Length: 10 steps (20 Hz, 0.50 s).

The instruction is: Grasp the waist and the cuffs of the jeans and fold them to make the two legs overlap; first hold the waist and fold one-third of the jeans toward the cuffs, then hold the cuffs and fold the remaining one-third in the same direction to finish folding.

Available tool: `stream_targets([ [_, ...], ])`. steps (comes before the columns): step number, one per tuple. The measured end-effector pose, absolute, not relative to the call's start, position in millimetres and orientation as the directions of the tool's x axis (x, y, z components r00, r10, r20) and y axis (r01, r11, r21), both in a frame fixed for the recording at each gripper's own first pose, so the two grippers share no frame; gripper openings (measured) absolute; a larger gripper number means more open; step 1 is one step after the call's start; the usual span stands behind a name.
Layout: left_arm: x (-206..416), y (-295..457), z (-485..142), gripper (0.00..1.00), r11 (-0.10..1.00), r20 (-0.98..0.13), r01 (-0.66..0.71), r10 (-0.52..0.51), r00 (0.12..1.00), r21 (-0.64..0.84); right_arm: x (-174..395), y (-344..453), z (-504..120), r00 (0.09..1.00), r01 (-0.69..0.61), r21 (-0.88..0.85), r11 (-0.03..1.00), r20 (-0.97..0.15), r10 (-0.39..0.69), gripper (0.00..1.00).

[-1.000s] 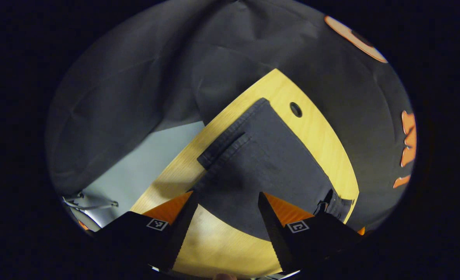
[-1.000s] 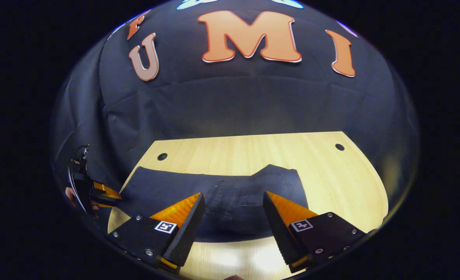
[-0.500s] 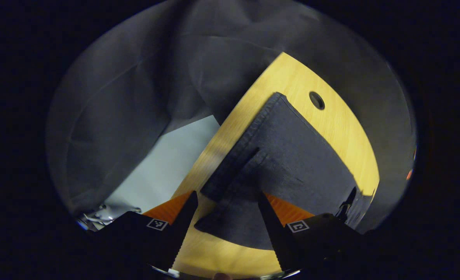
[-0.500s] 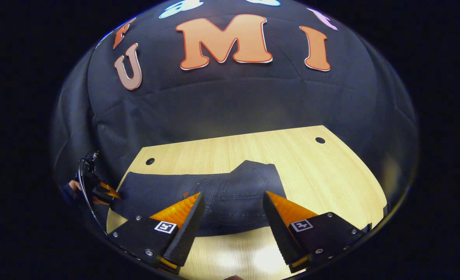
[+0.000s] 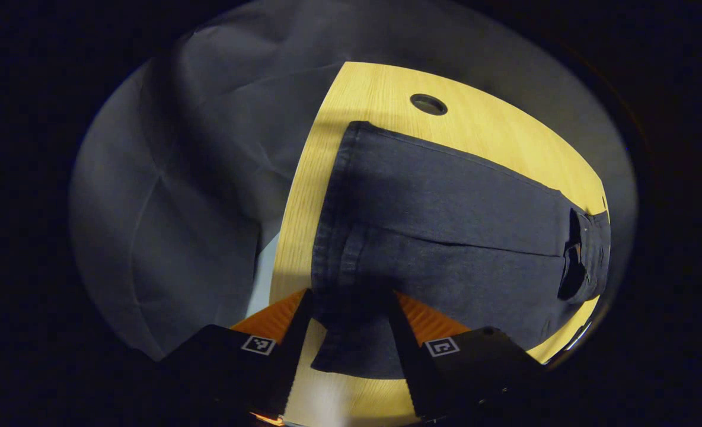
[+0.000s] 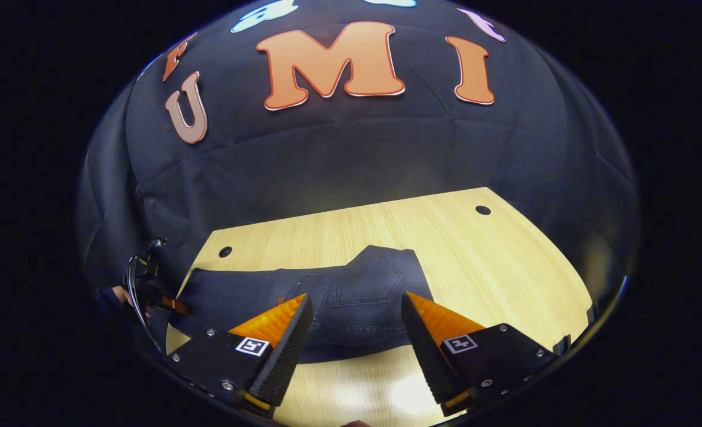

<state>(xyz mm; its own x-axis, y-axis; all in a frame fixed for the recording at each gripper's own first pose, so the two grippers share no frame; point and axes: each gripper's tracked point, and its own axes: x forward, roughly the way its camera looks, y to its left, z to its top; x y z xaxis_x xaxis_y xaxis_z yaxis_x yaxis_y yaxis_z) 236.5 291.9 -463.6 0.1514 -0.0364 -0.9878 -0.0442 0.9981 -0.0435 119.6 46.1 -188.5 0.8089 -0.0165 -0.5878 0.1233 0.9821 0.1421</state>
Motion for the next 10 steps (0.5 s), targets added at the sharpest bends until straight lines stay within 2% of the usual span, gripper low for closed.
stream_targets([
  [1,237.9,282.4,-467.3,0.56,0.995,-0.983,-0.044,-0.079,0.166,-0.088,119.8,47.3,-187.9,0.809,0.121,0.144,0.982,-0.588,-0.013,0.91],
  [3,238.1,277.5,-462.2,0.18,0.993,-0.979,-0.035,-0.100,0.177,-0.108,119.2,49.9,-186.4,0.810,0.117,0.142,0.983,-0.587,-0.011,0.92],
  [4,241.1,275.0,-468.7,0.18,0.990,-0.977,-0.068,-0.107,0.182,-0.121,118.5,50.6,-185.4,0.809,0.111,0.140,0.984,-0.588,-0.007,0.92],
  [5,234.8,275.7,-461.3,0.10,0.989,-0.977,-0.067,-0.120,0.178,-0.133,116.5,49.5,-184.8,0.808,0.110,0.131,0.985,-0.589,-0.012,0.91],
  [10,249.4,263.3,-401.8,0.10,0.975,-0.918,-0.058,-0.181,0.352,-0.215,122.9,37.8,-175.1,0.821,0.119,0.122,0.985,-0.570,-0.028,0.91],
])
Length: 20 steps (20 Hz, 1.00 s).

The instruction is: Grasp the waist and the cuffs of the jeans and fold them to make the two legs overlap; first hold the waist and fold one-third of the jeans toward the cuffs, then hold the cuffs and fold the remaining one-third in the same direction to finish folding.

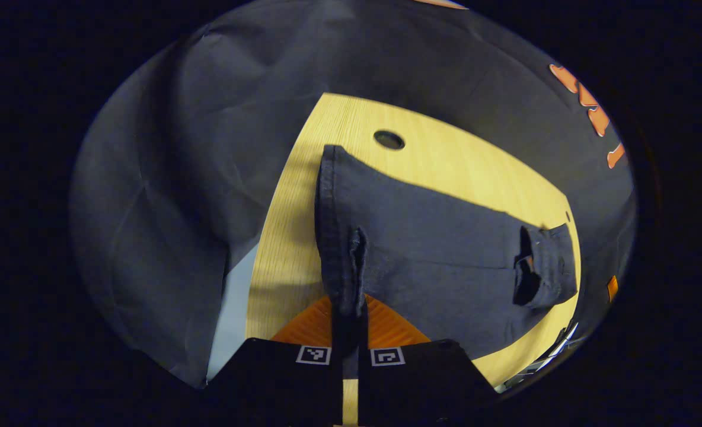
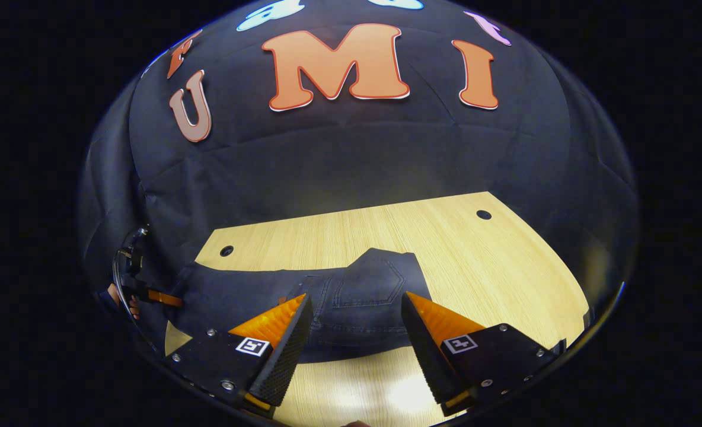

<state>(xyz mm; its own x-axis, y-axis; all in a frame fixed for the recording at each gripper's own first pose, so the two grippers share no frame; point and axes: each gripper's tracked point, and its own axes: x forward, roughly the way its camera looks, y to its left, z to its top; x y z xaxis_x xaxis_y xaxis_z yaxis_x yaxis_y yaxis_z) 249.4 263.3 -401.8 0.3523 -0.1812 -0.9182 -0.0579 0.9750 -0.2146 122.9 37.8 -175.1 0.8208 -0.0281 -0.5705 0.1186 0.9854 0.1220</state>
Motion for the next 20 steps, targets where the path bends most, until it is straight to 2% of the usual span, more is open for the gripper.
stream_targets([
  [10,259.2,201.7,-301.2,0.10,0.953,-0.825,-0.068,-0.220,0.520,-0.297,139.9,10.5,-158.0,0.847,0.071,0.121,0.990,-0.532,0.005,0.92],
  [13,257.1,177.2,-274.6,0.10,0.957,-0.811,-0.055,-0.211,0.546,-0.286,143.8,-6.0,-152.9,0.856,0.063,0.141,0.988,-0.516,0.019,0.97],
  [20,260.6,104.4,-224.4,0.10,0.957,-0.776,-0.023,-0.222,0.590,-0.291,144.2,-41.2,-151.5,0.861,0.042,0.171,0.984,-0.505,0.051,0.98],
])
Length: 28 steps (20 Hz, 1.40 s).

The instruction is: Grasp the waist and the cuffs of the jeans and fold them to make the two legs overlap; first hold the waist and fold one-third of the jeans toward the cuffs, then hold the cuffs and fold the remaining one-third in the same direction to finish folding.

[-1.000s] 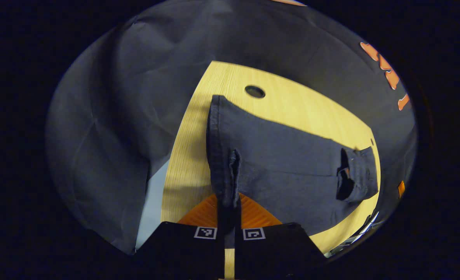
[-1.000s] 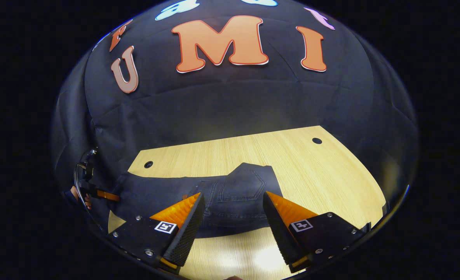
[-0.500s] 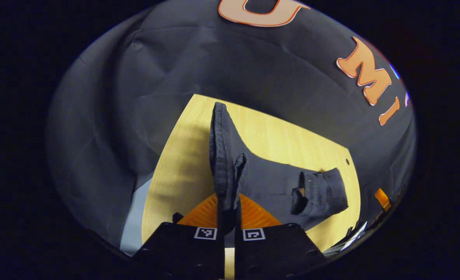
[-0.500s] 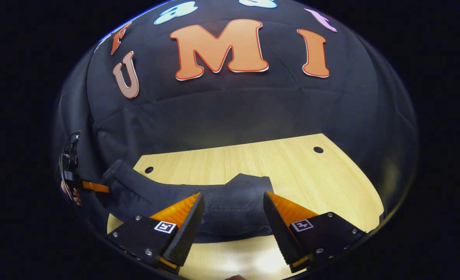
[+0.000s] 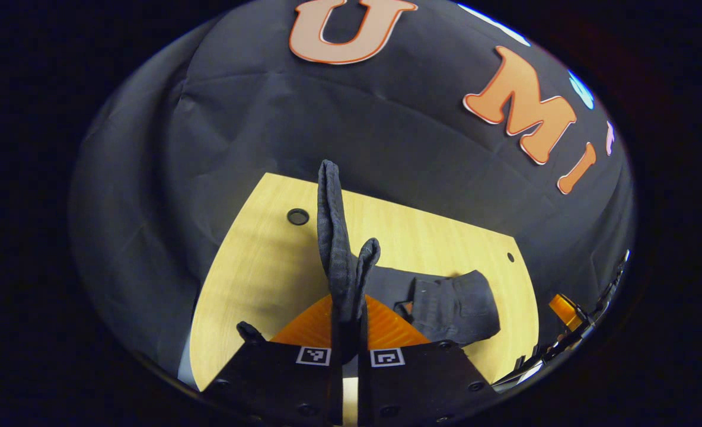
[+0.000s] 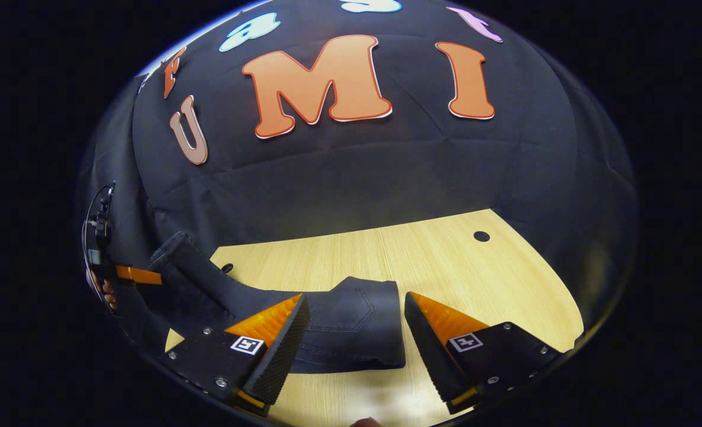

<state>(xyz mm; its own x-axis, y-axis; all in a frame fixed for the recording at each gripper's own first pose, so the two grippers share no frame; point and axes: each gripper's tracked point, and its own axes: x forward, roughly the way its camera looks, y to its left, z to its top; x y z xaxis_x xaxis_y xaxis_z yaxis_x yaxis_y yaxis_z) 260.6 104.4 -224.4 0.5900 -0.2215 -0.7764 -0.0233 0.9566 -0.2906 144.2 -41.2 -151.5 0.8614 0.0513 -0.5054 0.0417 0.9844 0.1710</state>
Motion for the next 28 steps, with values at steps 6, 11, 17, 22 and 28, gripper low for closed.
stream_targets([
  [6,263.4,33.9,-198.8,0.10,0.953,-0.751,0.026,-0.256,0.609,-0.303,146.5,-74.4,-147.5,0.873,0.029,0.189,0.981,-0.483,0.067,0.98],
  [11,262.2,-17.0,-190.2,0.10,0.950,-0.741,0.051,-0.274,0.613,-0.309,151.6,-93.7,-146.7,0.879,0.019,0.215,0.976,-0.469,0.087,0.98],
  [17,261.5,-73.4,-182.8,0.10,0.950,-0.731,0.078,-0.284,0.620,-0.303,155.1,-109.0,-152.7,0.877,-0.011,0.225,0.974,-0.467,0.118,0.99],
  [22,258.7,-121.0,-187.4,0.10,0.945,-0.734,0.094,-0.305,0.608,-0.314,157.6,-126.5,-153.5,0.880,-0.022,0.239,0.971,-0.457,0.133,0.99],
  [28,258.6,-186.4,-218.9,0.10,0.942,-0.759,0.142,-0.329,0.562,-0.303,155.7,-142.5,-156.9,0.880,-0.010,0.250,0.968,-0.458,0.127,0.99],
])
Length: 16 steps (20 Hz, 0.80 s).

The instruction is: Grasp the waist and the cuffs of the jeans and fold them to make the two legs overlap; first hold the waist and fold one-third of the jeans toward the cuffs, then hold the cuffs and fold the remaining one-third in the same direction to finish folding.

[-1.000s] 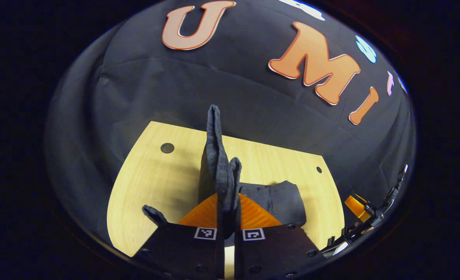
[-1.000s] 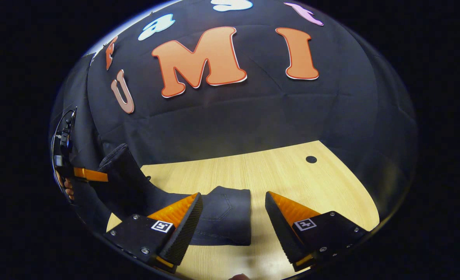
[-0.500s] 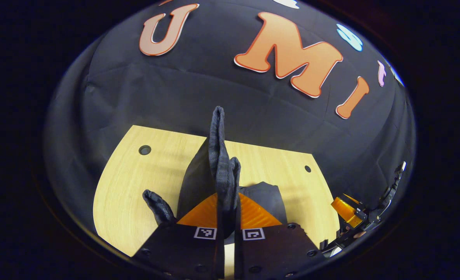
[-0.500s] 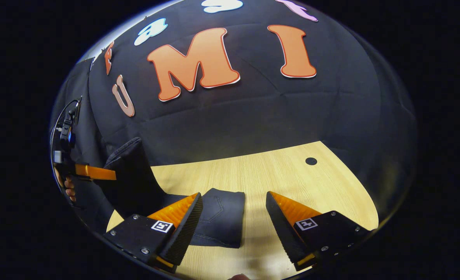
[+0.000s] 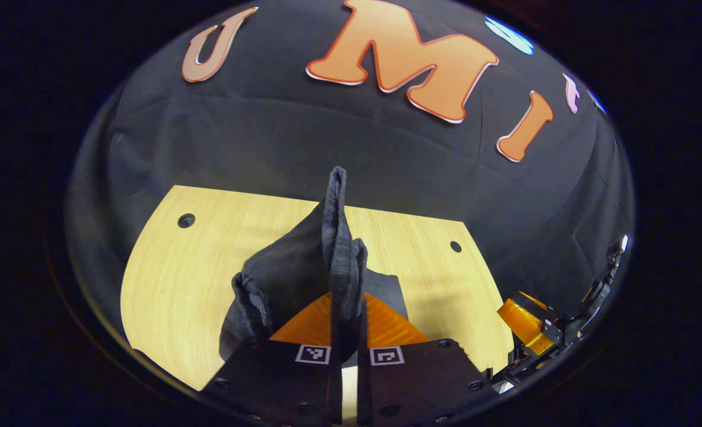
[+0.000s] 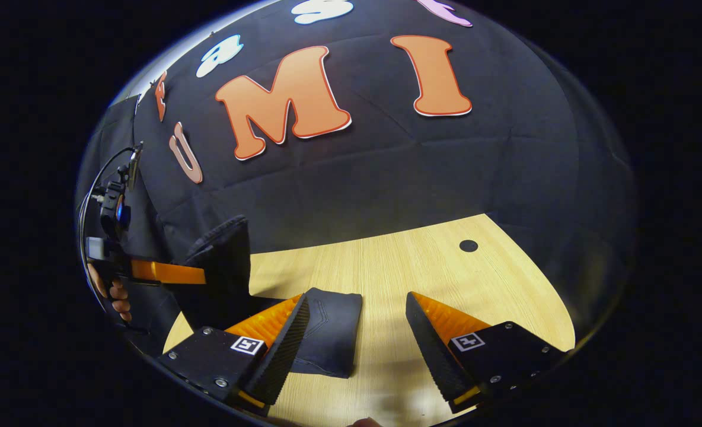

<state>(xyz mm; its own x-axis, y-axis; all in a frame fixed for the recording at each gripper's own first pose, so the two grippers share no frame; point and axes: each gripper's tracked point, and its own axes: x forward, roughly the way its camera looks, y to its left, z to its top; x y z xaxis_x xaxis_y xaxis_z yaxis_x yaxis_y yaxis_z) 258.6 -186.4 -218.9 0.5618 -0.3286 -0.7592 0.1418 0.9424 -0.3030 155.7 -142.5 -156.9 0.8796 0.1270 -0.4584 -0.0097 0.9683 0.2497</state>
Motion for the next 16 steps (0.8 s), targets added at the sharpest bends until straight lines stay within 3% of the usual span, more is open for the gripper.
stream_targets([
  [7,244.2,-255.0,-274.8,0.08,0.946,-0.823,0.226,-0.316,0.473,-0.233,150.4,-159.5,-159.1,0.881,-0.002,0.249,0.969,-0.458,0.119,0.99],
  [12,227.1,-275.3,-300.0,0.13,0.938,-0.854,0.246,-0.327,0.404,-0.243,154.2,-161.2,-159.0,0.883,-0.002,0.249,0.969,-0.454,0.118,0.99],
  [13,223.2,-282.0,-293.8,0.22,0.925,-0.842,0.270,-0.359,0.402,-0.266,155.8,-159.1,-158.3,0.884,-0.006,0.248,0.969,-0.451,0.121,0.99],
  [16,221.3,-290.5,-270.8,0.75,0.893,-0.786,0.349,-0.426,0.447,-0.286,158.4,-148.8,-158.7,0.882,-0.022,0.250,0.968,-0.451,0.137,0.99],
])
